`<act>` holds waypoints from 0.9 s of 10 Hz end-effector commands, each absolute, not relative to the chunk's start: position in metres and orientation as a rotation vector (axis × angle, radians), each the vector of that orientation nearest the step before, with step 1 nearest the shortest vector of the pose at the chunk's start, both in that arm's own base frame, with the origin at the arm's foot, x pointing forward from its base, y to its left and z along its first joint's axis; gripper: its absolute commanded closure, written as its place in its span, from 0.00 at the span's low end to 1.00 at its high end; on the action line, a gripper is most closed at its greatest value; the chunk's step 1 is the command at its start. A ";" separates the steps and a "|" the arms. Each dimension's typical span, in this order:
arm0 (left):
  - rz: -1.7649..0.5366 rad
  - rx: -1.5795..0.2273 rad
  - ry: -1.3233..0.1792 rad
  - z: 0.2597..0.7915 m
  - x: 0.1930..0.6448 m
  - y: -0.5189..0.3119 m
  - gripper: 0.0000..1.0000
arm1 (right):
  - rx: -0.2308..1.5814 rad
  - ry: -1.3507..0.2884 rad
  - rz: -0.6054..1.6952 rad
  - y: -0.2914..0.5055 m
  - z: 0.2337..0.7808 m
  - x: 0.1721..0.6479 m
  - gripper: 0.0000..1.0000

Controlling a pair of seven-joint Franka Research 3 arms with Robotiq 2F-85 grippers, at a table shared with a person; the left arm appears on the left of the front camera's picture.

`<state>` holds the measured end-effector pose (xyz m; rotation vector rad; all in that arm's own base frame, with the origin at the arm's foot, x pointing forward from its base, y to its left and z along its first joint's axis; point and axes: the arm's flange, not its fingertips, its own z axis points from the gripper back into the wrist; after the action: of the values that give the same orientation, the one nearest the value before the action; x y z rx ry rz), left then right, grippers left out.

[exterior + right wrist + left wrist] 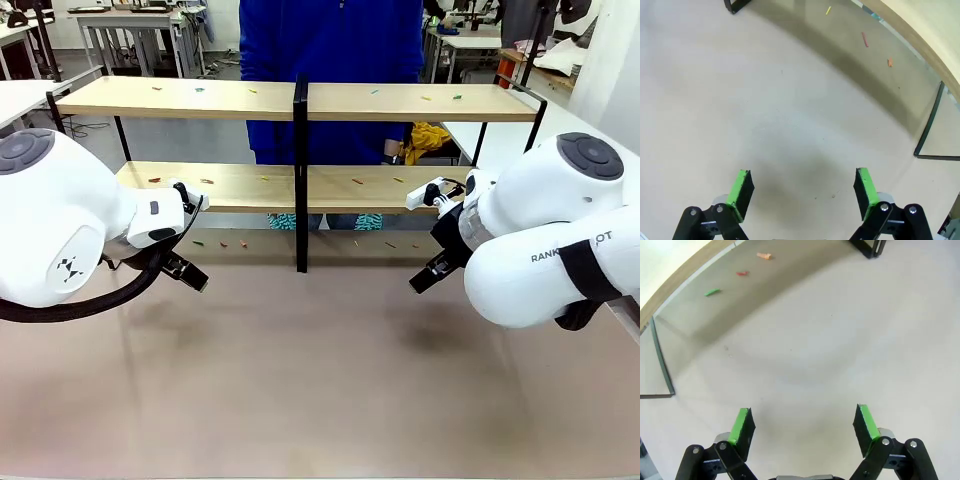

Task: Clean the shelves.
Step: Pick up the Duster when the human hands it over.

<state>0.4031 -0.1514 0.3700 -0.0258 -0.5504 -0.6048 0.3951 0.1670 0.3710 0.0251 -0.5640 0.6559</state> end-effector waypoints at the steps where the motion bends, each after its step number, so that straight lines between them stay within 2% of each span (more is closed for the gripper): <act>1: -0.605 -0.026 -0.551 0.370 0.403 -0.151 0.00 | 0.026 -0.564 0.655 0.167 0.371 0.395 0.00; 9: -0.605 -0.026 -0.551 0.370 0.403 -0.151 0.00 | 0.026 -0.564 0.655 0.167 0.371 0.395 0.00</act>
<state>0.4031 -0.1514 0.3700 -0.0258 -0.5504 -0.6047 0.3951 0.1670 0.3710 0.0251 -0.5640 0.6559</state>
